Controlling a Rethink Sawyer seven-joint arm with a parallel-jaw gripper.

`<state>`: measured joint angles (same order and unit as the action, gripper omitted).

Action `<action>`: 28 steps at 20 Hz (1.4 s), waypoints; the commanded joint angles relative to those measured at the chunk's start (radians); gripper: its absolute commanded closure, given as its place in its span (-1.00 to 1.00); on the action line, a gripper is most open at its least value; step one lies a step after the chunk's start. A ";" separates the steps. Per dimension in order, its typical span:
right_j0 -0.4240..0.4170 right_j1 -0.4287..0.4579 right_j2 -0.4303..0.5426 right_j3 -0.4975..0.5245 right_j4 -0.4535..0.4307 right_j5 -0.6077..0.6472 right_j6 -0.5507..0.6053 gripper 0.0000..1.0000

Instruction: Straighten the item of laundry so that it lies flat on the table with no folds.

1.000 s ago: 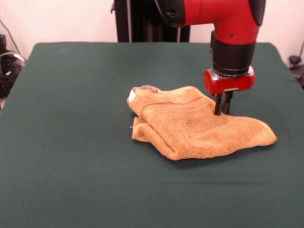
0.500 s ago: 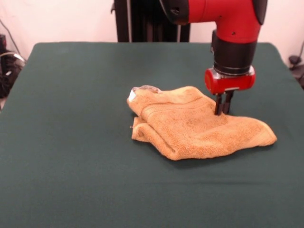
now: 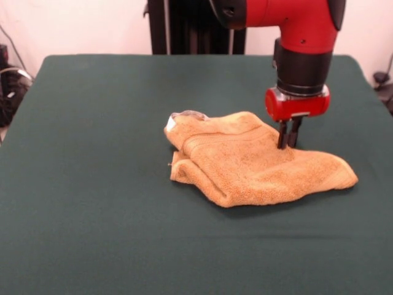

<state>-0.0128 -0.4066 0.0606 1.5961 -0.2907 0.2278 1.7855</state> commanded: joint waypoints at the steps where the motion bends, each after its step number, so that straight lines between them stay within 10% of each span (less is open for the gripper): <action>1: 0.024 0.073 0.012 0.056 0.036 -0.116 0.215 1.00; 28: 0.170 0.000 -0.040 0.167 0.225 -0.115 0.284 1.00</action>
<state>0.0966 -0.4250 -0.0291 1.6626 -0.1543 0.1237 1.7857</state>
